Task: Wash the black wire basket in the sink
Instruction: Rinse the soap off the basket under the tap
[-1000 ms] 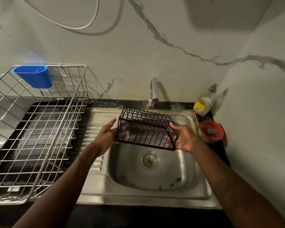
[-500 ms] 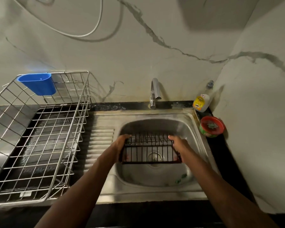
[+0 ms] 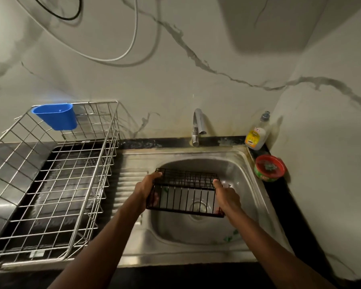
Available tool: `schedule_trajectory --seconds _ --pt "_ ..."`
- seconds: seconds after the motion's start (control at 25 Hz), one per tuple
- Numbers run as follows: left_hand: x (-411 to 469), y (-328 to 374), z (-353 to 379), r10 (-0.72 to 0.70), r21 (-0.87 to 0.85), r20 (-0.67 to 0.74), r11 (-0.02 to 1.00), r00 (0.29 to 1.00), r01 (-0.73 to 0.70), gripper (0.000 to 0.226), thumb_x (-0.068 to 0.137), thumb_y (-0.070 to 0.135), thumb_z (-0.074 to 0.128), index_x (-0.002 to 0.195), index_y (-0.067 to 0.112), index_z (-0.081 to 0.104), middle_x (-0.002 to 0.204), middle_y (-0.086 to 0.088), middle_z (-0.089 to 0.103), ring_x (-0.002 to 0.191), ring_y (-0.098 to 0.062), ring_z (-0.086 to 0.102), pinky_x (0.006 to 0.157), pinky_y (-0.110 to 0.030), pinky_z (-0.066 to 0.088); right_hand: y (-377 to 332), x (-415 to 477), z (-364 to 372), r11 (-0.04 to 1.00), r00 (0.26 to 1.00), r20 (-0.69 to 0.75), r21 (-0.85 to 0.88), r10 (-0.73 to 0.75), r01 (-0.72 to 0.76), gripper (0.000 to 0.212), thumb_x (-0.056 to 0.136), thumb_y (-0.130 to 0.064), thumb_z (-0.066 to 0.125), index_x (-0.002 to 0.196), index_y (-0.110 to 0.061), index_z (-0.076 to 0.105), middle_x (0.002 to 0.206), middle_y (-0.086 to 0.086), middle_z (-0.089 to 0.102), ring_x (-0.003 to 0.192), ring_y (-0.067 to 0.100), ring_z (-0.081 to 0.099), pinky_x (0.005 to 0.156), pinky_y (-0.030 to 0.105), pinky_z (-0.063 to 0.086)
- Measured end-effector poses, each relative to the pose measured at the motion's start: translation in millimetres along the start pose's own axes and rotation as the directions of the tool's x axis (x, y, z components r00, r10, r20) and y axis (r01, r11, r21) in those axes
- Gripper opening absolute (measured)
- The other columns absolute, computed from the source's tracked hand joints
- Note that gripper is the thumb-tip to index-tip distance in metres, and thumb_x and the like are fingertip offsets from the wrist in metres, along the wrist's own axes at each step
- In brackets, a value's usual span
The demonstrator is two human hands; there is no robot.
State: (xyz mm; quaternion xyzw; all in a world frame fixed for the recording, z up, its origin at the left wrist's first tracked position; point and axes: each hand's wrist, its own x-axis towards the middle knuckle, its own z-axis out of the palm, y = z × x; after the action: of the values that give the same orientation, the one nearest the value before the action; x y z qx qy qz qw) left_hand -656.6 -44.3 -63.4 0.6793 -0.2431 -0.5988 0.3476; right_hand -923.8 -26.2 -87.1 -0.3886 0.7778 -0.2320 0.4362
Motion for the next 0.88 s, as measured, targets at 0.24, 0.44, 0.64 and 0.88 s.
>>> schedule_trajectory --seconds 0.24,0.44,0.64,0.88 --pt "-42 28 -18 0.241 -0.169 0.034 0.958 0.970 -0.232 0.037 0.085 0.040 0.068 0.114 0.017 0.068 0.098 -0.011 0.067 0.083 -0.026 0.064 0.071 -0.037 0.051 -34 -17 -13 0.870 0.901 -0.135 0.235 -0.413 0.434 0.050 0.101 -0.057 0.051 0.083 -0.010 0.058 0.072 0.003 0.061 0.071 0.025 0.062 0.073 0.043 0.053" --pt "-102 61 -58 0.424 -0.070 0.020 0.904 0.906 -0.422 0.061 0.068 0.040 0.069 0.121 0.010 0.063 0.122 -0.017 0.068 0.108 -0.034 0.068 0.085 -0.043 0.056 -76 -43 -14 0.617 0.662 -0.251 0.240 -0.707 0.750 0.030 0.097 -0.057 0.051 0.094 -0.031 0.065 0.079 0.005 0.069 0.073 0.028 0.067 0.067 0.048 0.059" --pt "-154 97 -102 0.490 0.003 0.030 0.871 0.871 -0.490 0.044 0.078 0.038 0.075 0.113 0.013 0.066 0.100 -0.005 0.072 0.089 -0.024 0.070 0.077 -0.040 0.055 -137 -62 0 0.554 0.650 -0.170 0.394 -0.741 0.734 0.054 0.088 -0.072 0.055 0.100 -0.021 0.067 0.087 0.017 0.068 0.078 0.033 0.067 0.066 0.038 0.059" --pt "-174 112 -163 0.418 -0.118 -0.230 0.884 0.879 -0.452 0.049 0.082 0.043 0.075 0.119 0.012 0.068 0.108 -0.012 0.068 0.096 -0.028 0.067 0.096 -0.051 0.053 -250 -59 45 0.560 0.578 0.045 0.317 -0.815 0.765 0.056 0.088 -0.067 0.057 0.092 -0.012 0.067 0.083 0.017 0.069 0.082 0.042 0.067 0.074 0.062 0.057"
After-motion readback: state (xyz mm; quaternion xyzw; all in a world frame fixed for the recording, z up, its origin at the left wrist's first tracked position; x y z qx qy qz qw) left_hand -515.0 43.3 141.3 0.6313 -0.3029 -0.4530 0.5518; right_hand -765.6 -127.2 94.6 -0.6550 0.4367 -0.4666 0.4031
